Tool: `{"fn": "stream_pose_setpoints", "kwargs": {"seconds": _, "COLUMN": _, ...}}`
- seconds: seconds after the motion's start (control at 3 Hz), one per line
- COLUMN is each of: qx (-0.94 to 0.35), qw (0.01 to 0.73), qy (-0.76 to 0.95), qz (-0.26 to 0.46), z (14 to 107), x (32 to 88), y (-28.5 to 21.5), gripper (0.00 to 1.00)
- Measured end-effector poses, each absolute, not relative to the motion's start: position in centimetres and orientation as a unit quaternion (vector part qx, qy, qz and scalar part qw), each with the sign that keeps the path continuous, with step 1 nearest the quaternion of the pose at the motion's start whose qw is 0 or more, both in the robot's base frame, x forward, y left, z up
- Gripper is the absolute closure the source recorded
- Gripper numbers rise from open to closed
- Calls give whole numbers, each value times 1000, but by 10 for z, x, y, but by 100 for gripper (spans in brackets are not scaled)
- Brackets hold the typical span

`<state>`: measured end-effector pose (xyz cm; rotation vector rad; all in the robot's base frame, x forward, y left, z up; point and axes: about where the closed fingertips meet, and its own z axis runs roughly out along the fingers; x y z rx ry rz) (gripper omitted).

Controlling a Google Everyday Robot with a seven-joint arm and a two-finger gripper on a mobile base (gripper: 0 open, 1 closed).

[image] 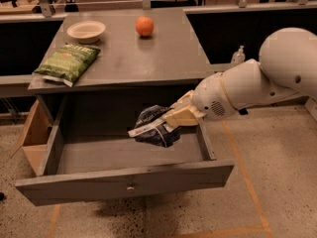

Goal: Place blue chip bag into top drawer

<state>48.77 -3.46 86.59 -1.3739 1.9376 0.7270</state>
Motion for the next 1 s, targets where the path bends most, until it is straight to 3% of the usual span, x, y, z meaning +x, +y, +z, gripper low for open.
{"fn": "stream_pose_setpoints", "kwargs": {"seconds": 0.33, "qx": -525, "qw": 318, "qy": 747, "qz": 258, "z": 840, "x": 522, "y": -26, "gripper": 100}}
{"fn": "stream_pose_setpoints", "kwargs": {"seconds": 0.67, "qx": -525, "qw": 322, "qy": 751, "qz": 237, "z": 813, "x": 572, "y": -5, "gripper": 83}}
{"fn": "stream_pose_setpoints", "kwargs": {"seconds": 1.0, "qx": -529, "qw": 324, "qy": 751, "qz": 227, "z": 787, "x": 615, "y": 26, "gripper": 59}}
